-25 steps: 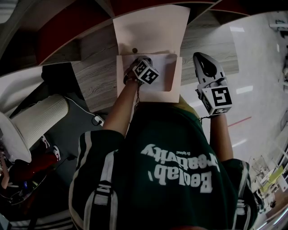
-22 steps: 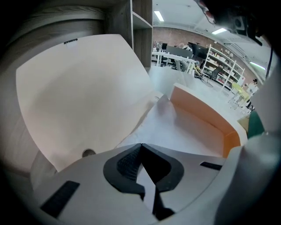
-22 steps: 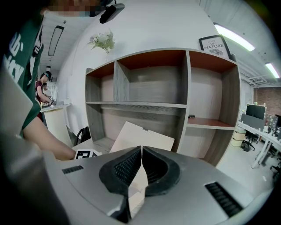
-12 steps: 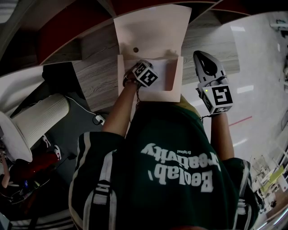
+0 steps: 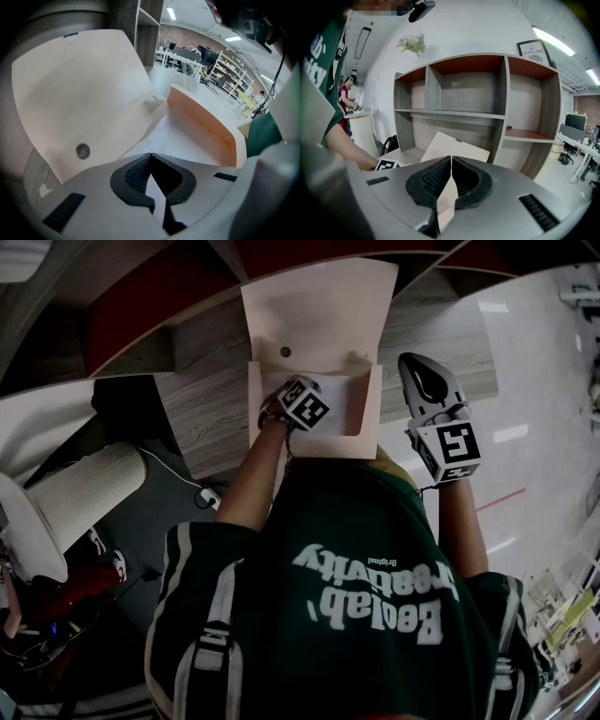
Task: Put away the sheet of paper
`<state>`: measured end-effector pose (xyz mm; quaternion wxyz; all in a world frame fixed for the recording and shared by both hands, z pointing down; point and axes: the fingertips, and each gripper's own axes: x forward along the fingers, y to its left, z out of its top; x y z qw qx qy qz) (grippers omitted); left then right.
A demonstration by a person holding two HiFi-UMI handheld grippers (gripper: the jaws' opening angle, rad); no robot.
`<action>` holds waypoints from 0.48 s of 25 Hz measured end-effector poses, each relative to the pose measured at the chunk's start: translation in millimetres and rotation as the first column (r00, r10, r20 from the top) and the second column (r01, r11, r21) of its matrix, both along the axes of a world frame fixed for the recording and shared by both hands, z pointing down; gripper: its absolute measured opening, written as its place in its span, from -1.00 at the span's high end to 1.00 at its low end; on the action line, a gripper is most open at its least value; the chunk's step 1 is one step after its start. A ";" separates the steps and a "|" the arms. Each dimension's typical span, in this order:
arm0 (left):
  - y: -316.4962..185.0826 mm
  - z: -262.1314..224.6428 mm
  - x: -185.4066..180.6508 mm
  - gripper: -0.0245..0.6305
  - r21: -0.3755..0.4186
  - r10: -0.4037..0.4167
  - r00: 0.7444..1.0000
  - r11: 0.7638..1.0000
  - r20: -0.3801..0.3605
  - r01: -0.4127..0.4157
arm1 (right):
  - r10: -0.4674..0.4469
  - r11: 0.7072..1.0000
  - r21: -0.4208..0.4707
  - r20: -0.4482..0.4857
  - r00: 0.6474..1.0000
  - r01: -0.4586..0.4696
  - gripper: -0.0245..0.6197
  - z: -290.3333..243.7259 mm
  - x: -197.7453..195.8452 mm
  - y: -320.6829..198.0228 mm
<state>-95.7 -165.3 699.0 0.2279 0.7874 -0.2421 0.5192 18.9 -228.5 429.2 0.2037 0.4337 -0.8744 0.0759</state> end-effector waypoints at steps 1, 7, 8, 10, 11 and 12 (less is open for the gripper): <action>0.8 -3.1 0.0 0.87 0.006 -0.001 1.000 1.000 -0.001 0.001 | 0.000 1.000 0.004 0.001 1.000 0.000 0.81 -2.7 -0.6 1.9; -0.4 -25.3 4.3 0.87 0.069 0.015 0.999 0.998 -0.036 -0.012 | 0.015 1.000 0.021 -0.001 1.000 -0.015 0.81 -13.7 -1.4 15.5; -1.7 -30.0 4.7 0.87 0.081 0.009 0.999 0.997 -0.045 -0.005 | 0.019 1.000 0.014 -0.002 1.000 -0.019 0.81 -13.3 -1.1 19.2; -5.6 -40.8 6.8 0.87 0.105 -0.010 0.997 0.994 -0.071 0.017 | 0.034 0.999 -0.005 -0.004 0.999 -0.034 0.81 -12.4 1.5 28.1; -8.0 -46.5 7.9 0.87 0.119 -0.017 0.996 0.993 -0.083 0.027 | 0.040 0.999 -0.009 -0.004 0.999 -0.040 0.81 -12.7 3.5 32.1; -9.9 -51.8 8.6 0.87 0.133 -0.023 0.996 0.991 -0.090 0.035 | 0.044 0.999 -0.009 -0.004 0.999 -0.044 0.81 -14.1 5.7 35.4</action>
